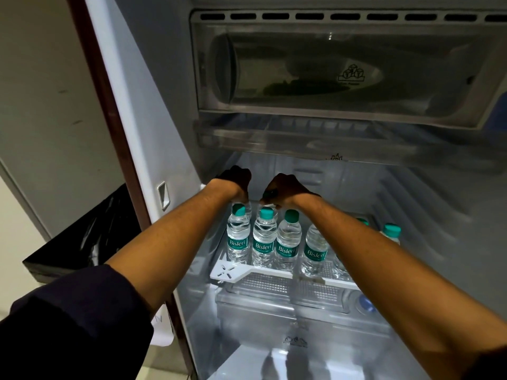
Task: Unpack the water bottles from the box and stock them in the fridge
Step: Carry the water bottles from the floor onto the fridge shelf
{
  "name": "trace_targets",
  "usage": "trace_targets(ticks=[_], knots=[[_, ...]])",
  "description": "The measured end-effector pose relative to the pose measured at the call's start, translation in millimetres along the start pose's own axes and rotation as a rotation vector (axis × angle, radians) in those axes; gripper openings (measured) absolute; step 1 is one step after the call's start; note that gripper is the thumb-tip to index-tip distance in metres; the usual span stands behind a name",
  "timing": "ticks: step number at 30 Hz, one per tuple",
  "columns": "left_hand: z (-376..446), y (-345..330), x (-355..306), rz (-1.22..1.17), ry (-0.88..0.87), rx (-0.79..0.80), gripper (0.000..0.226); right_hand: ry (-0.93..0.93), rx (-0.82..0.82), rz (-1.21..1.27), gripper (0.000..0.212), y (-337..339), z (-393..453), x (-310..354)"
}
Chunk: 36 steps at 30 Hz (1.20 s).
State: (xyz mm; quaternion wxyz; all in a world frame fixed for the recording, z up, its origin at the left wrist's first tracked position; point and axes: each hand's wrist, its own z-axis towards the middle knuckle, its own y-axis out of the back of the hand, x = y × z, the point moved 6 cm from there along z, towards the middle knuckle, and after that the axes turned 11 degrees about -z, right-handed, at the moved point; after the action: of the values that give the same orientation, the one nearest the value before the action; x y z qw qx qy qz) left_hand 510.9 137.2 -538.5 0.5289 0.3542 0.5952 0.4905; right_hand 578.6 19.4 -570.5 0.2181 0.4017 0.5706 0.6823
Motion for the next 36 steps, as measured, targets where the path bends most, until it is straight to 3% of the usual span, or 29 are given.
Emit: trace_targets(ticks=[17,29,36], knots=[[-6.5,-1.3,1.1,0.03,0.014,0.005,0.051,-0.056,-0.059,-0.024,0.032,-2.5,-6.8,3.3],[-21.5,9.6,-17.8,-0.032,-0.046,-0.096,0.043,-0.086,-0.173,0.025,0.053,15.1,-27.0,3.2],[-60.1,19.6,-36.5,-0.046,-0.104,-0.208,0.046,-0.062,-0.297,-0.205,0.062,38.6,-66.4,16.2]])
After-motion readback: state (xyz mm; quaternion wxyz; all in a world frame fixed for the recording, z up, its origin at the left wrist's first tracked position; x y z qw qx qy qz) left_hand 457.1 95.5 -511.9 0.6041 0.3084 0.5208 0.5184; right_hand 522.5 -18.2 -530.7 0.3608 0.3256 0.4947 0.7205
